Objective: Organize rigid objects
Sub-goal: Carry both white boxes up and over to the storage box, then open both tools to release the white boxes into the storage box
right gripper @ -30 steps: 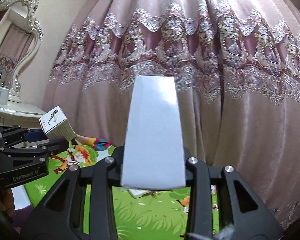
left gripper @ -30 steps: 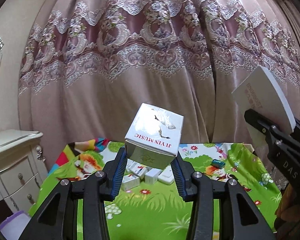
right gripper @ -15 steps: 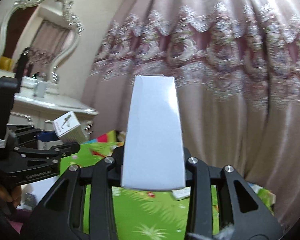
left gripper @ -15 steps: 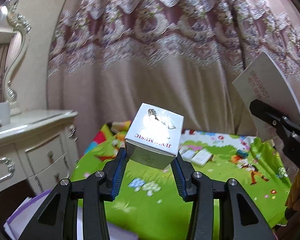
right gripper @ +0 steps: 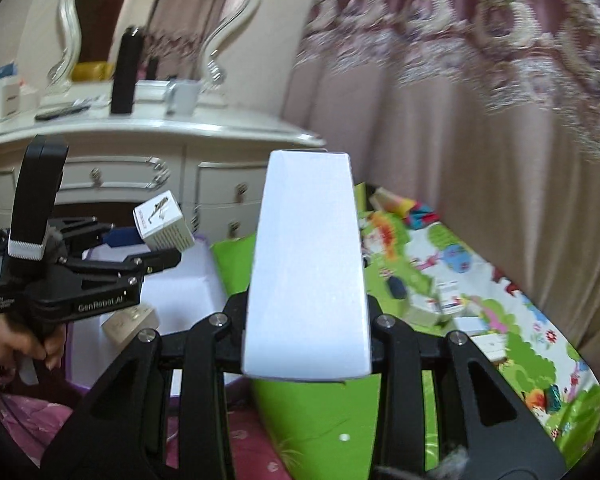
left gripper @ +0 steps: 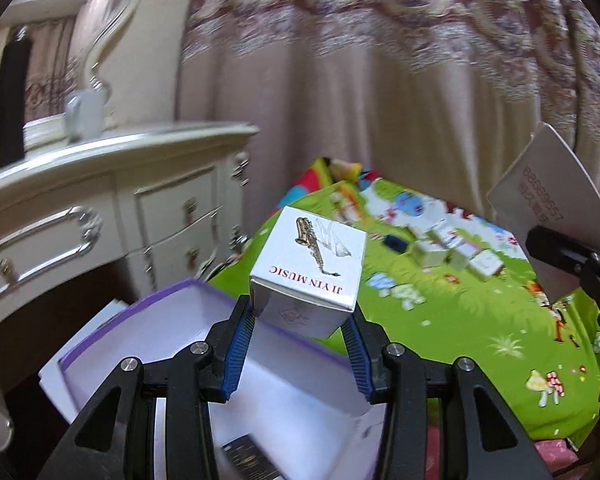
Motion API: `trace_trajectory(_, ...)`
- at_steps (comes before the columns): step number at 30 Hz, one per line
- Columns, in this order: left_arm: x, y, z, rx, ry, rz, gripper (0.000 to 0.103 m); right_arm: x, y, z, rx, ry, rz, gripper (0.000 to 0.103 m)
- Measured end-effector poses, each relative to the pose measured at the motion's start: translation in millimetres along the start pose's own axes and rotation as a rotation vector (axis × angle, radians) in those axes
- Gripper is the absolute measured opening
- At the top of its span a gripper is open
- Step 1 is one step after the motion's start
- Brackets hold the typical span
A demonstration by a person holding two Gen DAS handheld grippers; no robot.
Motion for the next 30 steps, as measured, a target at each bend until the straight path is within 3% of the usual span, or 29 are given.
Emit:
trace_trajectory(10,31,49,26,-0.075,0.154,-0.046,0.046,17,66,69,-0.14,0.22,-0.141,0.039)
trace_trajectory(25,69,96,57,-0.157,0.338,-0.105,0.047,59,112,123,-0.266,0.376,-0.175,0.039)
trace_trajectory(26,72,99,59,-0.176,0.355,-0.111,0.049,61,113,125,-0.269,0.378,-0.169,0.039)
trace_trajectory(27,74,102,61,-0.2,0.372,-0.114,0.063,61,113,127,-0.276,0.375,-0.16,0.041)
trace_trajectory(28,76,106,63,-0.234,0.39,-0.116,0.084,62,112,128,-0.284,0.374,-0.15,0.054)
trace_trajectory(30,76,110,63,-0.29,0.393,-0.108,0.091,63,109,127,-0.273,0.357,-0.137,0.078)
Point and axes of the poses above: each gripper's, at about its wrist camera, not at the fingertips, and z roughly the way its jaws point, y to its left, x to its underside, the point moved 7 cm from there along z, roughly the way its jaws point, and after that the axes turned 7 degrees about -x, right-handed, at the moved point
